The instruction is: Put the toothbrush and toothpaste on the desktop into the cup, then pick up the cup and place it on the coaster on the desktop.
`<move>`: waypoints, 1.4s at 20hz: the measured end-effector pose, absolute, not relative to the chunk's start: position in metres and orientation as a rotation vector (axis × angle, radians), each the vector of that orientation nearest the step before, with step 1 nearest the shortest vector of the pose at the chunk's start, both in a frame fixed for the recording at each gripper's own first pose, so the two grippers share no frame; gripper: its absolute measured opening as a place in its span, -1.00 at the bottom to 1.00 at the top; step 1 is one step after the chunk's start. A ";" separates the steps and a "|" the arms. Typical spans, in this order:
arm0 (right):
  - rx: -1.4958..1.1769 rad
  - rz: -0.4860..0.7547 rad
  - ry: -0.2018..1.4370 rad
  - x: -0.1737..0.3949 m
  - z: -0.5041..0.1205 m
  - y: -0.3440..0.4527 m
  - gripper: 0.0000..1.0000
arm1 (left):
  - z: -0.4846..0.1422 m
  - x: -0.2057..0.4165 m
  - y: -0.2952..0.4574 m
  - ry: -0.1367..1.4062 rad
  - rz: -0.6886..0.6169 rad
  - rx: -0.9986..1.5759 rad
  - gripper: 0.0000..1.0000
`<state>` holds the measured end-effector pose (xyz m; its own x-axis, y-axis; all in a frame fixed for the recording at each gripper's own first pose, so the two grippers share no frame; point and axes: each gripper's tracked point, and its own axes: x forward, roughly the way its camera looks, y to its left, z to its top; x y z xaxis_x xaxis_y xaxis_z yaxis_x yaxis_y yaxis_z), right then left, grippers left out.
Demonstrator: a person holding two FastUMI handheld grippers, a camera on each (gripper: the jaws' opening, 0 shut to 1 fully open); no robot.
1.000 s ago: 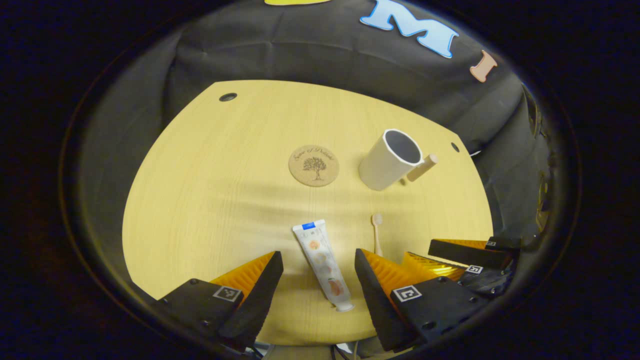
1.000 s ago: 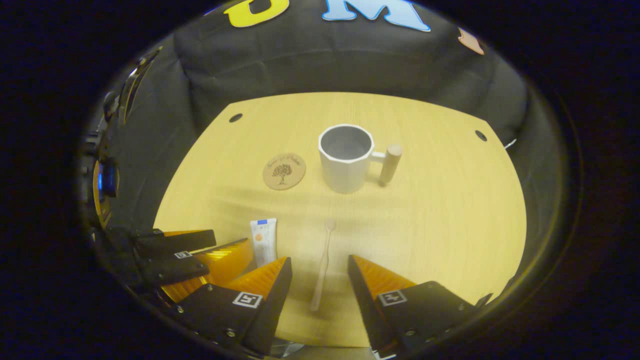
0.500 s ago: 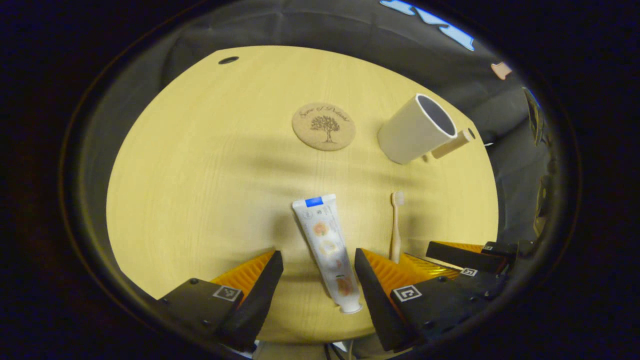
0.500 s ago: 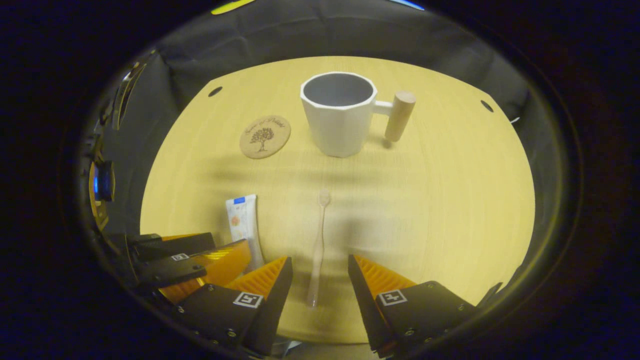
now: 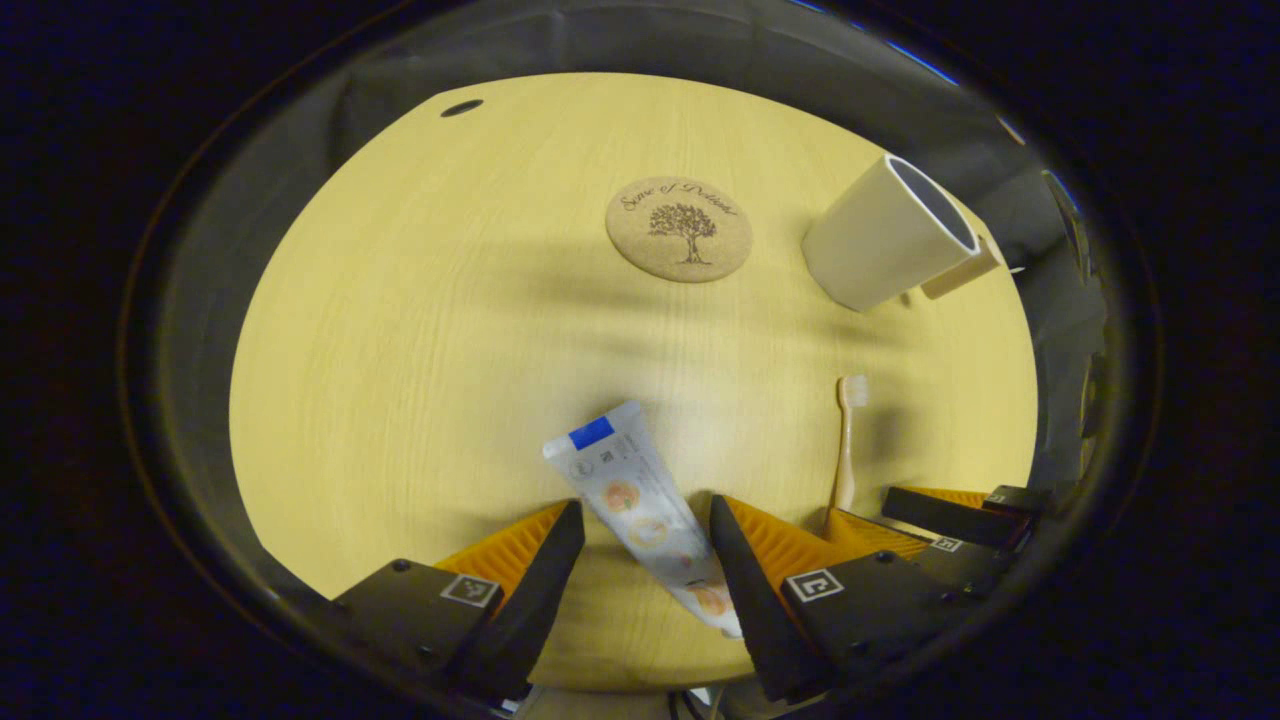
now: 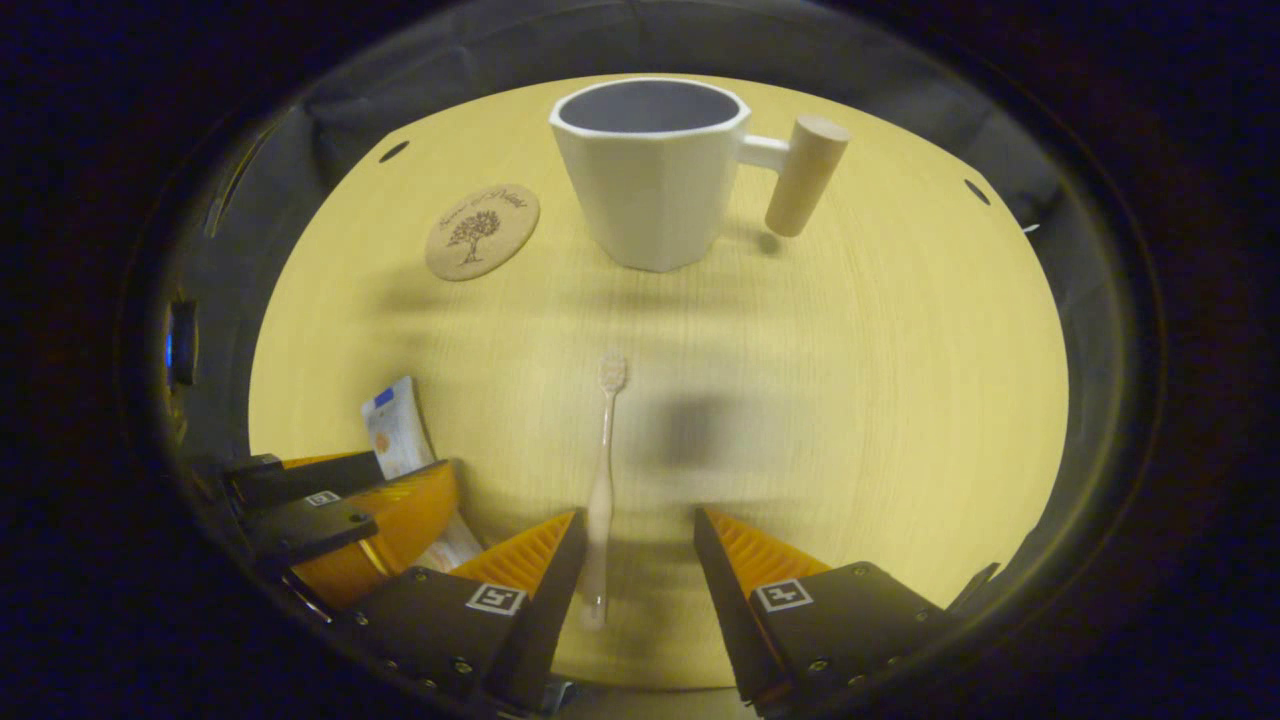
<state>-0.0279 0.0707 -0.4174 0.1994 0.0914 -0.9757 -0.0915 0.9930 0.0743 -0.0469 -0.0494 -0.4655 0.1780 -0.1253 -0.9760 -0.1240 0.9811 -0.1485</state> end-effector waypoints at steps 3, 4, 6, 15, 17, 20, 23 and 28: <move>-0.011 0.113 1.361 -0.027 -0.418 0.062 0.14 | -0.467 -0.046 -0.045 1.409 0.021 -0.160 0.76; -0.005 0.109 1.363 -0.026 -0.418 0.061 0.14 | -0.468 -0.047 -0.045 1.421 0.027 -0.155 0.77; 0.003 0.105 1.365 -0.026 -0.418 0.061 0.14 | -0.468 -0.047 -0.048 1.418 0.032 -0.157 0.74; -0.089 0.120 1.370 -0.029 -0.417 0.059 -0.62 | -0.467 -0.045 -0.041 1.421 0.033 -0.141 -0.02; -0.068 0.118 1.352 -0.025 -0.417 0.061 -0.62 | -0.468 -0.045 -0.042 1.425 0.031 -0.135 -0.18; -0.041 0.118 1.371 -0.023 -0.416 0.058 -0.91 | -0.461 -0.043 -0.042 1.422 0.015 -0.121 -0.29; -0.016 0.120 1.371 -0.023 -0.415 0.058 -0.91 | -0.449 -0.035 -0.043 1.401 0.018 -0.129 -0.31; 0.044 0.127 1.342 -0.022 -0.403 0.058 -0.91 | -0.407 -0.007 -0.047 1.368 0.020 -0.198 -0.31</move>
